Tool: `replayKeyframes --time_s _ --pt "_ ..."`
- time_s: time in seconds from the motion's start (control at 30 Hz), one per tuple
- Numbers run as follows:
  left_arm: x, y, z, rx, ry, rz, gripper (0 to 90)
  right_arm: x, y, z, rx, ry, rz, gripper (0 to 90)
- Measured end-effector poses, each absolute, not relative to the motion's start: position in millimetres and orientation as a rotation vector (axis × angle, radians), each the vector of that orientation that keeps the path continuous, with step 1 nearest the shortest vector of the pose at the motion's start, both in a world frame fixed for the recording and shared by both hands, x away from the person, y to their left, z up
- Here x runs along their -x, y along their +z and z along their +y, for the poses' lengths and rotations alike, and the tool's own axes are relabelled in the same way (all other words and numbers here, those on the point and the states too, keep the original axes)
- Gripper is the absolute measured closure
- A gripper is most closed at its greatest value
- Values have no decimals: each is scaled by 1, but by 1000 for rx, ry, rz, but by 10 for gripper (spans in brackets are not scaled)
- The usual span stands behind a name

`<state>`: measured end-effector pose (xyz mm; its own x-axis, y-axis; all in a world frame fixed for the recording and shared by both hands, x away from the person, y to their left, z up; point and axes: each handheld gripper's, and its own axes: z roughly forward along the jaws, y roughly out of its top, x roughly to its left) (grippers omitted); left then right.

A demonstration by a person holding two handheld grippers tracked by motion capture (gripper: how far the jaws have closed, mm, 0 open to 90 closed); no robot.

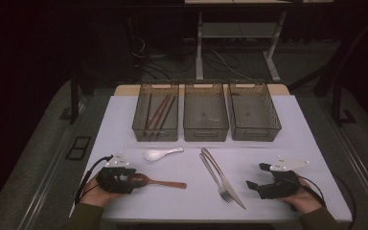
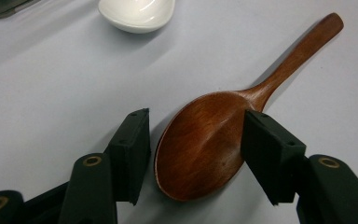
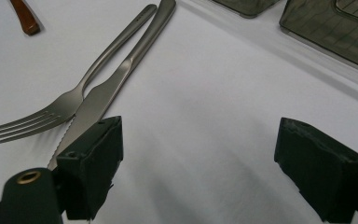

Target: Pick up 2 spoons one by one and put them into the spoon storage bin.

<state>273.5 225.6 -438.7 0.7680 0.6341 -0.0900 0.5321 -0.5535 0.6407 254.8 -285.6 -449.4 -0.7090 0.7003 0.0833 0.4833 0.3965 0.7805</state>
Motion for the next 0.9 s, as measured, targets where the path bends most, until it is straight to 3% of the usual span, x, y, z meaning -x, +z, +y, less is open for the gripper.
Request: replayKeyframes --time_s 0.9 --pt "-269 -432 219 -2276 87 692 824 -255 -450 -284 -1030 1203 2405 153"
